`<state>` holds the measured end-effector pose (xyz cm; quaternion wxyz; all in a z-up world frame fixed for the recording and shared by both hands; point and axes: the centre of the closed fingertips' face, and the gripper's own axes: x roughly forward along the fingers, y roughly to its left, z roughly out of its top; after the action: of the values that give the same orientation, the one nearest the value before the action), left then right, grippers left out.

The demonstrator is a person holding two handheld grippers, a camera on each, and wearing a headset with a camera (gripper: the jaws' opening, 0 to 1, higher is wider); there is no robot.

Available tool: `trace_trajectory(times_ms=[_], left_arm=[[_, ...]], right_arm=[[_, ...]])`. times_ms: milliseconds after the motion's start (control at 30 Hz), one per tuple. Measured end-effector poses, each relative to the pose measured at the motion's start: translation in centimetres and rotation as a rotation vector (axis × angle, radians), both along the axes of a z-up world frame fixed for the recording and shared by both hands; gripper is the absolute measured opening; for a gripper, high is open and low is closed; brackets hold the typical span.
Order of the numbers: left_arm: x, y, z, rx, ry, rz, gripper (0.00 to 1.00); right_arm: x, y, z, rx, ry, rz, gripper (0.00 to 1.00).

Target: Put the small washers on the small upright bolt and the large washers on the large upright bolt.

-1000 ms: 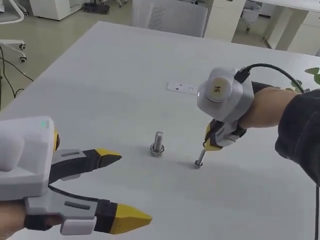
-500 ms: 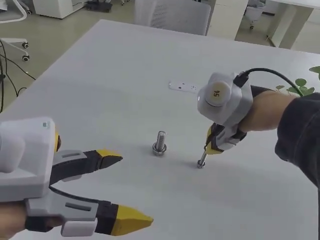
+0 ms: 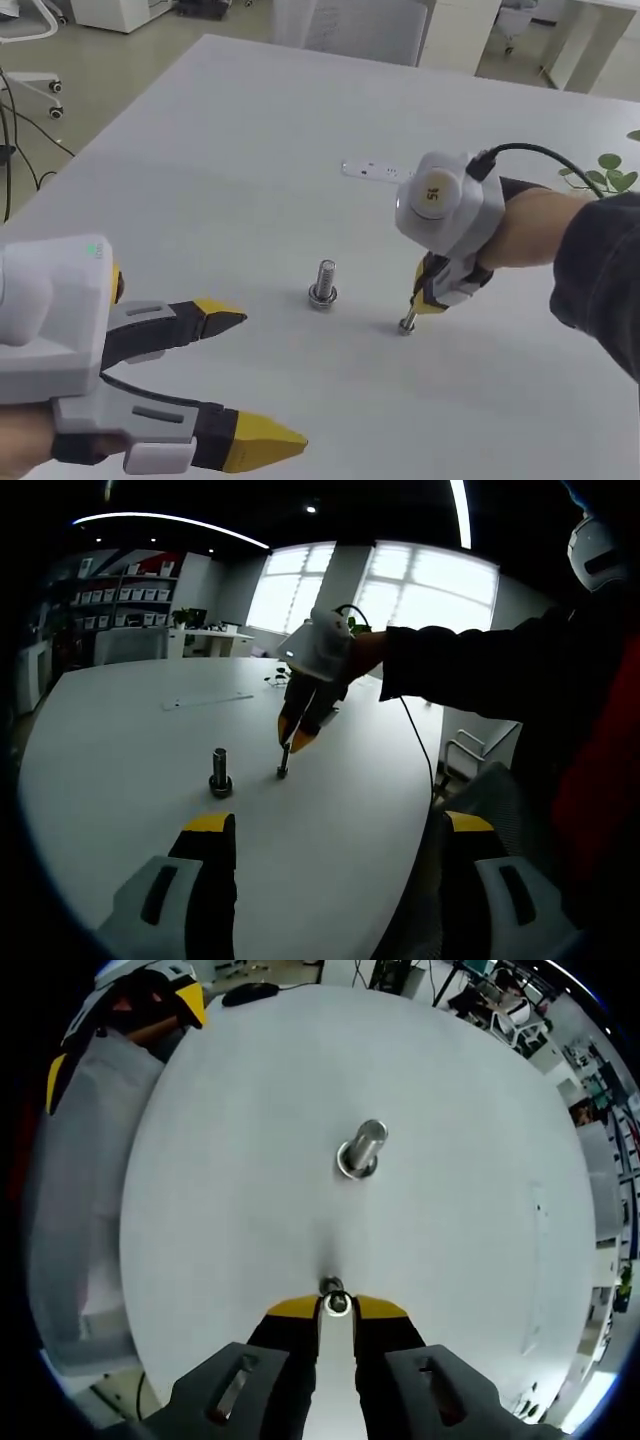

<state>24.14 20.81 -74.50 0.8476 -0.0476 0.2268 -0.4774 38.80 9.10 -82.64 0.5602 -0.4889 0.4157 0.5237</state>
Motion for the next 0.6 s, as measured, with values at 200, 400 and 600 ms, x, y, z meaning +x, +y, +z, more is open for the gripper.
trace_trajectory(times_ms=[200,400,600], left_arm=[[-0.1,0.0,-0.1,-0.001,0.004,-0.001,0.84],[0.0,0.1,-0.2,0.001,0.006,0.003,0.84],[0.0,0.1,-0.3,0.003,0.009,0.004,0.84]], right_arm=[[-0.3,-0.1,-0.8,-0.002,0.013,-0.006,0.14],[0.1,-0.1,-1.7,-0.004,0.025,-0.011,0.14],[0.1,-0.2,-2.5,-0.005,0.04,-0.015,0.14]])
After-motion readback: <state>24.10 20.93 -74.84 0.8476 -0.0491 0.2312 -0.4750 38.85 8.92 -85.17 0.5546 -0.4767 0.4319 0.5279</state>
